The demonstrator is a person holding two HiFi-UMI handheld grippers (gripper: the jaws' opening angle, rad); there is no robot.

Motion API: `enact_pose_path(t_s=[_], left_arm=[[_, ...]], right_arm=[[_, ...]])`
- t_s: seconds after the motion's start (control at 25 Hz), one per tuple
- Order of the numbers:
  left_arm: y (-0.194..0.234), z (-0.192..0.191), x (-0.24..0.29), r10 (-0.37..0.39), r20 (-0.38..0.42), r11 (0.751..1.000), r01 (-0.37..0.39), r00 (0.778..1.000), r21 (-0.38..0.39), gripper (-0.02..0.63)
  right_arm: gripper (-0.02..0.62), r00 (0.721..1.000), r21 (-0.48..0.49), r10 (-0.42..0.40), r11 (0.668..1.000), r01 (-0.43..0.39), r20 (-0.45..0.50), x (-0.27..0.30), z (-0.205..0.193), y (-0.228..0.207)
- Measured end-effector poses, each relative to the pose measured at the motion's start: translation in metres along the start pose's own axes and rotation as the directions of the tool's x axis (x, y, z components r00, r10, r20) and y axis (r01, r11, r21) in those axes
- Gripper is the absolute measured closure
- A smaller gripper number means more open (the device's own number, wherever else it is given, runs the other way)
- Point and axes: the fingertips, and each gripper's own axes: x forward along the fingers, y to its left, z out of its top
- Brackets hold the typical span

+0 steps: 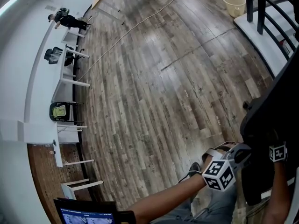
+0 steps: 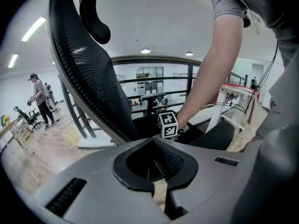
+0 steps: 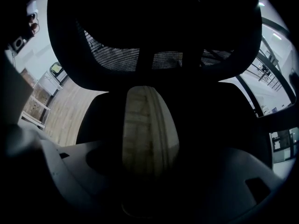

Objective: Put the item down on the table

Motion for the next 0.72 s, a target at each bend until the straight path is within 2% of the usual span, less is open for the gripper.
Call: enact_pose_path(t_s=[0.48,0.72], left_arm=[[-0.019,0.045,-0.031,-0.04,-0.028,0.998,0.042,0.999,0.043,0.604],[-0.026,0.075,-0.05,-0.031,-0.05,0.995,0.035,0.998,0.096,0.604]], right_arm=[[0.288,0.992,-0.018,-0.063,0.998,0.065,0.107,-0.106,0.036,0.002],[0.29,0.973,-0.12,-0.148,0.978,0.17,0.175,-0.182,0.055,0.02]])
